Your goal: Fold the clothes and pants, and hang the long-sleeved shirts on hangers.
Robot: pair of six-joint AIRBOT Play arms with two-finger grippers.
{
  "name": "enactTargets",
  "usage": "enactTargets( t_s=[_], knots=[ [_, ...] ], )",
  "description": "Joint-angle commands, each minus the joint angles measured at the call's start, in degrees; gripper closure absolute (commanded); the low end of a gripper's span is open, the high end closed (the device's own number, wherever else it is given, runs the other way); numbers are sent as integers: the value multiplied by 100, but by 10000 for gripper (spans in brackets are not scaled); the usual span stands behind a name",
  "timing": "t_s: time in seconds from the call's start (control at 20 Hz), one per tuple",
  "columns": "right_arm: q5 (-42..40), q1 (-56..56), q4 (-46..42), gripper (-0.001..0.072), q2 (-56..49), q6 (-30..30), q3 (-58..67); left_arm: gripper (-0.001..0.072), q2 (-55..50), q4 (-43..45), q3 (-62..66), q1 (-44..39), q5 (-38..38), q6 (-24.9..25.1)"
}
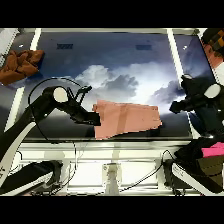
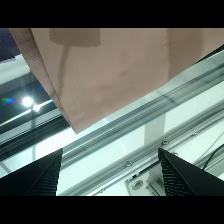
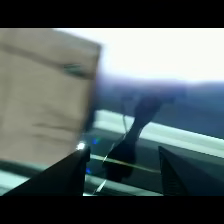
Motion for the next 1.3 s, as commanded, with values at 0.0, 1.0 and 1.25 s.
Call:
enactTargets(
  t_s=[0.0, 1.0, 1.25],
  knots=[
    [-254, -1106, 1126, 265, 13, -522, -122, 39, -2, 2, -2, -4, 11, 0],
    [-275, 251, 3195, 316, -2470, -448, -841, 39, -2, -2, -2, -7, 140, 0],
    [-234, 778, 3449, 659, -2461, -645, -479, 40, 0, -2, 11, -4, 544, 9]
  ],
)
